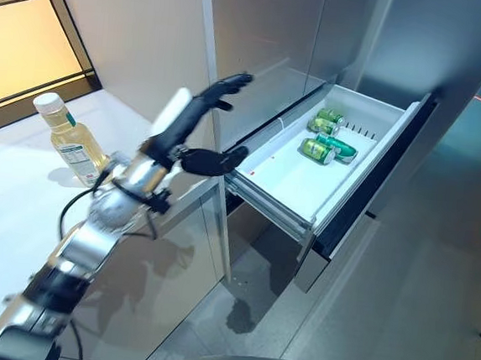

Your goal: Put drinks into fridge and close the fridge

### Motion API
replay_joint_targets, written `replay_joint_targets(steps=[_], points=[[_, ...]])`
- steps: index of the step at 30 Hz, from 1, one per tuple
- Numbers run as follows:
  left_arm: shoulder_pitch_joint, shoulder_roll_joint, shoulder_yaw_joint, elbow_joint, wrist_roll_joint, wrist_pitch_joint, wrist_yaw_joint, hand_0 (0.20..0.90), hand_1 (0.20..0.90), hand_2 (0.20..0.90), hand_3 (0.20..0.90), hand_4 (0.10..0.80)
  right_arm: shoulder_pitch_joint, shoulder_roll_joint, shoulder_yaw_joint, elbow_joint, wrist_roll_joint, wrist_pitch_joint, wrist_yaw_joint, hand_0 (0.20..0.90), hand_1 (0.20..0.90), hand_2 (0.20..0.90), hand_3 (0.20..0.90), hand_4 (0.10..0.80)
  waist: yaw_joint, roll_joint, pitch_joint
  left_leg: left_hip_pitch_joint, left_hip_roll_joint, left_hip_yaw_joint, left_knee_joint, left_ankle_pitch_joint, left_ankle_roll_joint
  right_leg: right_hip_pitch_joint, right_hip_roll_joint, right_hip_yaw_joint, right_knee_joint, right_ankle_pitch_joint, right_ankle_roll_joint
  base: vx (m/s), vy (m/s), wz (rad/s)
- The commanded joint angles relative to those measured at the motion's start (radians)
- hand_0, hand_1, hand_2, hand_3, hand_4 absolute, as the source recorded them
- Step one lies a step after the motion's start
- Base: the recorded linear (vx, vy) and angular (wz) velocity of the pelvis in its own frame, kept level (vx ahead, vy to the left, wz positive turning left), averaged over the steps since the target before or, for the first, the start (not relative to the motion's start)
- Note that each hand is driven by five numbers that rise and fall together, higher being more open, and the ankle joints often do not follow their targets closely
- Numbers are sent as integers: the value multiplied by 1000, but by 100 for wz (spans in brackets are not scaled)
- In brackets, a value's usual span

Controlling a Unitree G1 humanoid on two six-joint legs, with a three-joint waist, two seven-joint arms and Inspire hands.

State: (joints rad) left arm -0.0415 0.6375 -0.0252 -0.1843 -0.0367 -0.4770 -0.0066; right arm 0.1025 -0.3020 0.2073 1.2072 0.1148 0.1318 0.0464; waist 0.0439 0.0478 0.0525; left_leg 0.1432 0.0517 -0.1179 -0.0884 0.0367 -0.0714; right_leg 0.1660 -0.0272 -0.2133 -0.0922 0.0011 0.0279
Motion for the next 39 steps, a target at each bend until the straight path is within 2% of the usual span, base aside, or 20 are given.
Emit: replay_joint_targets(steps=[1, 6, 12, 21, 24, 31, 39], points=[[-51, 65, 178, -97, -14, -150, 89, 900, 900, 900, 900, 800, -28, 76, -26, 2, 74, -15, 12, 900, 900, 900, 900, 800, 73, -47, 13, -22, -123, -24, 6, -49, 98, -13, -1, 27, 47, -16, 14, 32, -20, 30], [-19, 45, 227, -145, -99, -144, 100, 900, 900, 900, 900, 800, -32, 76, -36, 13, 92, -15, 16, 900, 900, 900, 900, 800, 90, -52, 9, -21, -124, -34, 4, -47, 96, -8, -2, 15, 45, -16, 12, 5, -16, 33], [-25, 26, 250, -169, -130, -149, 124, 900, 900, 900, 900, 800, -32, 74, -40, 12, 91, -15, 24, 900, 900, 900, 900, 800, 90, -55, 3, -24, -125, -36, 3, -46, 94, -12, -1, 15, 43, -16, 11, -9, -5, 9], [-27, 30, 246, -119, -107, 18, 179, 900, 900, 900, 900, 800, -31, 66, -38, -8, 82, 3, 33, 900, 900, 900, 900, 800, 79, -55, -1, -25, -123, -28, 2, -45, 94, -17, 2, 25, 39, -11, 12, -5, -3, -2], [-27, 37, 247, -91, -83, 35, 235, 900, 900, 900, 900, 800, -32, 64, -42, -7, 78, 5, 38, 900, 900, 900, 900, 800, 75, -54, -3, -23, -123, -23, 1, -47, 95, -16, 3, 29, 36, -10, 13, 0, 0, 0], [-30, 12, 256, -63, -77, 73, 279, 900, 900, 900, 900, 800, -38, 62, -48, -5, 73, 10, 42, 900, 900, 900, 900, 800, 69, -54, -5, -20, -120, -16, 2, -47, 94, -16, 5, 35, 36, -9, 12, 0, -1, -1], [-51, 13, 235, -21, -81, 195, 275, 900, 900, 900, 900, 800, -41, 59, -45, -15, 59, 27, 42, 900, 900, 900, 900, 800, 57, -50, -6, -15, -118, -10, 2, -48, 95, -15, 7, 44, 38, -10, 11, 0, 0, 0]])
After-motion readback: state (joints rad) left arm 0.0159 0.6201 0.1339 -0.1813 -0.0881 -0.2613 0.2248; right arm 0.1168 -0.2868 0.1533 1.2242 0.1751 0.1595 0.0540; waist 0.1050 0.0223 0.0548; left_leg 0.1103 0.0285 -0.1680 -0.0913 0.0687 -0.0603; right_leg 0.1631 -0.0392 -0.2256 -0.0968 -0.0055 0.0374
